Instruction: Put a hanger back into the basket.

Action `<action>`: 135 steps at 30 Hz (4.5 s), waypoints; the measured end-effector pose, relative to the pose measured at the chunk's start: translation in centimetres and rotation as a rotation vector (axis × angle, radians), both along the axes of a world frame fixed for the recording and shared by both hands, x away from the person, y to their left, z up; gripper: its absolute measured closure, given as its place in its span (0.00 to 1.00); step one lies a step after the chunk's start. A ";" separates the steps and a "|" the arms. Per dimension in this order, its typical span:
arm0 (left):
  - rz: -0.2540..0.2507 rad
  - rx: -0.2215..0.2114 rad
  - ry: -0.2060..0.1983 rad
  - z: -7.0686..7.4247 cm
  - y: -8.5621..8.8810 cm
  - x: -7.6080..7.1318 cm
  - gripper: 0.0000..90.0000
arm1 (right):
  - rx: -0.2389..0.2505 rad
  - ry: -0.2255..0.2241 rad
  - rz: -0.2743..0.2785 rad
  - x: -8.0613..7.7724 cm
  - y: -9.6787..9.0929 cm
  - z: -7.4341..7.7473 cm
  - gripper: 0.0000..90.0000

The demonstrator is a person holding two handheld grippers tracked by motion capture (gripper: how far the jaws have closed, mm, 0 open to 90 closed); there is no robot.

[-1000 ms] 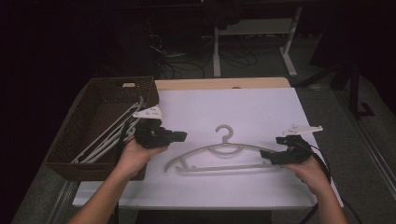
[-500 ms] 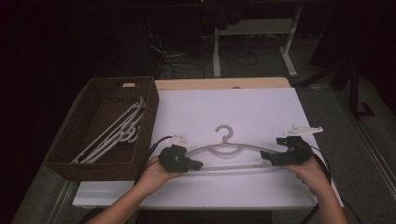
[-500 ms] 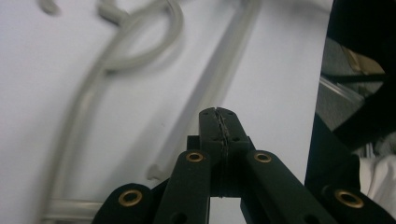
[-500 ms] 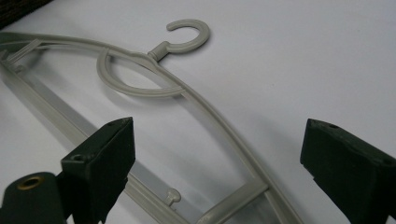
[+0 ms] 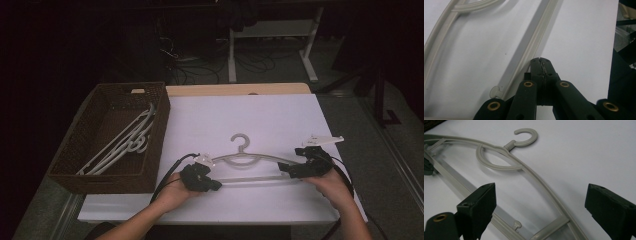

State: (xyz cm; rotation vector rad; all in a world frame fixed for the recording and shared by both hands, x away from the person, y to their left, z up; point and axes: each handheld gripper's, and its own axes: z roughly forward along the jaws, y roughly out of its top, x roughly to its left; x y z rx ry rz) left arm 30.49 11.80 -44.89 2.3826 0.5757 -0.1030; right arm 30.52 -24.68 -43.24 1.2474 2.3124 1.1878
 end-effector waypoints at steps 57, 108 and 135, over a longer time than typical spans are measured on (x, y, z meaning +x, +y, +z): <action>0.199 -0.153 -0.059 2.7 3.4 5.9 0.37 | -0.015 0.041 -0.174 0.3 -4.5 1.4 0.69; 0.226 -0.139 -0.071 2.6 3.6 6.0 0.29 | -0.096 0.211 0.479 -1.5 7.5 -1.5 0.99; 0.490 0.010 -0.175 3.3 2.8 12.5 0.99 | -0.028 0.090 0.256 -0.7 6.6 -1.0 0.21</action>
